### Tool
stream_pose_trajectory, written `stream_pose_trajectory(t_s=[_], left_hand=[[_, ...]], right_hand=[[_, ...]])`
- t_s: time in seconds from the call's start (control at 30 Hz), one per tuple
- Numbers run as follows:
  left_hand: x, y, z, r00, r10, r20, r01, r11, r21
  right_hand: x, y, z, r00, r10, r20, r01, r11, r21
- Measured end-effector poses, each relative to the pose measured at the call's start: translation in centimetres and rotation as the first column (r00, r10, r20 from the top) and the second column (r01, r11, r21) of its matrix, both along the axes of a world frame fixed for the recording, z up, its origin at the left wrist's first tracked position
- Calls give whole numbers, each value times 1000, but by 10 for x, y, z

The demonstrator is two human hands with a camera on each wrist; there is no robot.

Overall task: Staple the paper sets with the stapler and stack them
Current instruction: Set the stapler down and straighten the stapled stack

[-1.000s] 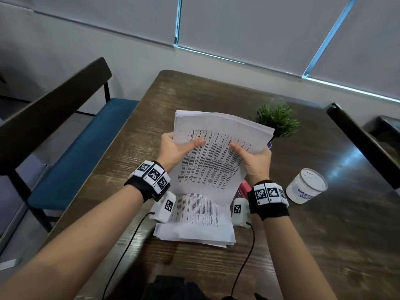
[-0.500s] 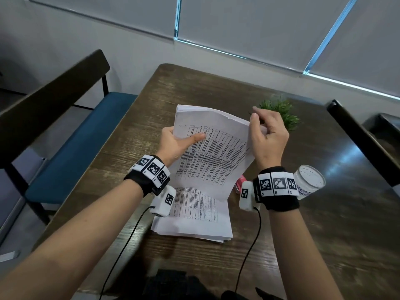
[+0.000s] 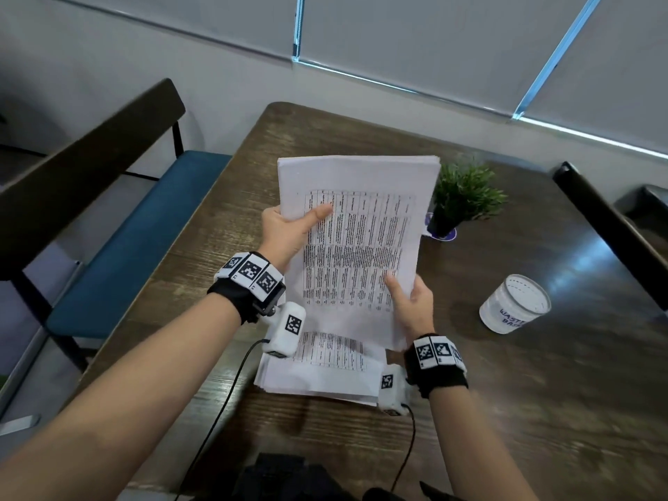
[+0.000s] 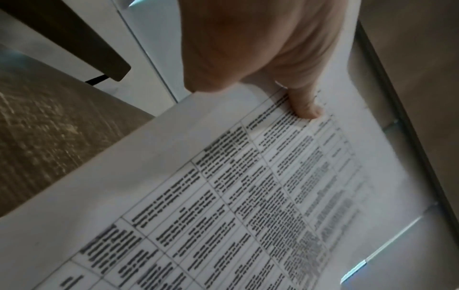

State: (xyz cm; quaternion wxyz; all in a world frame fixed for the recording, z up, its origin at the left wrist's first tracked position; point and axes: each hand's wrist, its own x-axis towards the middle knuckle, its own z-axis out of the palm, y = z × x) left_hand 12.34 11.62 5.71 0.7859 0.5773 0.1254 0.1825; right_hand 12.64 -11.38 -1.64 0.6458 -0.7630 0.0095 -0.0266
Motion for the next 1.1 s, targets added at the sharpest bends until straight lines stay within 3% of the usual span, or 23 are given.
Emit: stream_pose_trajectory(t_s=[0.1,0.17,0.27,0.37,0.53,0.6,0.73,0.83,0.97,1.1], left_hand=[[11,3,-7,997,53,-48,-50,996,73],[14,7,-18,990,38,-138,-11,982,191],[8,15,-55,909,-65,-412,242,886,395],[-6,16,-92,787,-112,-607,461,761,457],[-23,8,-115,691,-69,-719,540,711,451],[-28,5,-118,670,-44,-741,567,674,473],[-37,1,-125,592,49,-804,655,553,515],[-40,1,-128,516,160,-842,703,483,522],[-36,-7,-128,501,120,-857,704,520,484],[-32,-9,-130,510,123,-851,684,542,488]], right_hand=[[-5,10,8,999,-7,37,6,999,41],[-6,13,8,1000,-5,-4,6,996,84],[-6,13,4,997,-23,-77,31,993,112],[-2,11,-10,979,-48,-199,71,991,112],[10,4,-62,876,-26,-482,-5,998,-63],[6,4,-69,868,-45,-495,-52,982,-179],[4,-4,-70,893,-136,-428,-133,831,-540],[6,-9,-71,864,-169,-475,-218,724,-655],[4,-4,-64,820,-98,-564,-326,730,-600],[-6,7,-59,820,-105,-563,-398,602,-692]])
